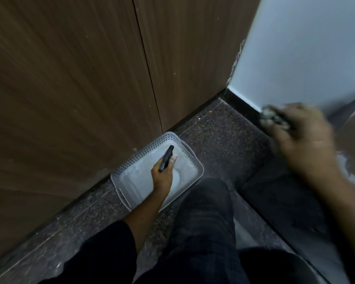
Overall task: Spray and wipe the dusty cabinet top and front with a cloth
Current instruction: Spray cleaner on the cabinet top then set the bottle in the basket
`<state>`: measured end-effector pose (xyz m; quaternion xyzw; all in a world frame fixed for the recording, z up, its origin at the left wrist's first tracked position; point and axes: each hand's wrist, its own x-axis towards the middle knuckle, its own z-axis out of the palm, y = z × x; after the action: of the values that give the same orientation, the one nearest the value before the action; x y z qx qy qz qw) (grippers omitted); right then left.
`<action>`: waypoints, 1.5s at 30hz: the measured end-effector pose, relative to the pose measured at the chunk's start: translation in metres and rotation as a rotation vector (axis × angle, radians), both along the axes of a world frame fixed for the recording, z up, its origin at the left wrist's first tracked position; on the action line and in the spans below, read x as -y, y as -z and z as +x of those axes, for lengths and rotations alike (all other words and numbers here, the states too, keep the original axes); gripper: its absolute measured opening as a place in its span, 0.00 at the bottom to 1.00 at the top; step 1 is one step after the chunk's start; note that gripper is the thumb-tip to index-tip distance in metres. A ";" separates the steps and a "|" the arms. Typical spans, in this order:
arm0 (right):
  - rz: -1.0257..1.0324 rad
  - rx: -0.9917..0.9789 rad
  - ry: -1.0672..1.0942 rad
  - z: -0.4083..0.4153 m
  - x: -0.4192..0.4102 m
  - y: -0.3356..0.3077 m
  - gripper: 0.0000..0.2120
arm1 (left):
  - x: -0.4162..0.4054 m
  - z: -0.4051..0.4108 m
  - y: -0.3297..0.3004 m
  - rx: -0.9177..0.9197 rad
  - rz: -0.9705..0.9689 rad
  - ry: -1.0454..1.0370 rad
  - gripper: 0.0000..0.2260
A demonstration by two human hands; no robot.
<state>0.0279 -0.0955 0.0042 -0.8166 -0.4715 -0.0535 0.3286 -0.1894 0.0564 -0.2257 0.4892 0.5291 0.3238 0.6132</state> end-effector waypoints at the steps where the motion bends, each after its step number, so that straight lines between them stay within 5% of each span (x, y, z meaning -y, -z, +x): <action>1: -0.050 -0.035 -0.052 -0.021 -0.018 0.014 0.11 | 0.001 -0.001 -0.002 -0.007 -0.004 0.012 0.13; 10: -0.313 -0.261 -0.230 -0.111 -0.077 0.135 0.10 | 0.004 -0.022 0.004 -0.085 0.070 0.055 0.07; 16: -0.329 -0.345 -0.217 -0.123 -0.090 0.154 0.10 | -0.009 -0.040 0.035 -0.290 0.120 0.126 0.24; 24: -0.360 -0.402 -0.262 -0.142 -0.102 0.162 0.11 | -0.001 -0.055 0.044 -0.317 0.291 0.145 0.22; 32: -0.373 -0.434 -0.236 -0.138 -0.104 0.158 0.11 | 0.014 -0.058 0.018 -0.467 0.295 -0.025 0.20; 38: -0.307 -0.404 -0.190 -0.111 -0.101 0.121 0.11 | 0.004 -0.028 -0.042 -0.459 0.613 -0.016 0.19; 45: -0.077 -0.287 -0.019 -0.027 -0.062 0.026 0.11 | 0.002 0.068 -0.148 -0.228 0.597 0.520 0.10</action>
<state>0.0012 -0.0338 -0.0214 -0.8234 -0.4289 0.0849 0.3617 -0.1219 0.0540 -0.0779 0.7957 0.3351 0.2410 0.4433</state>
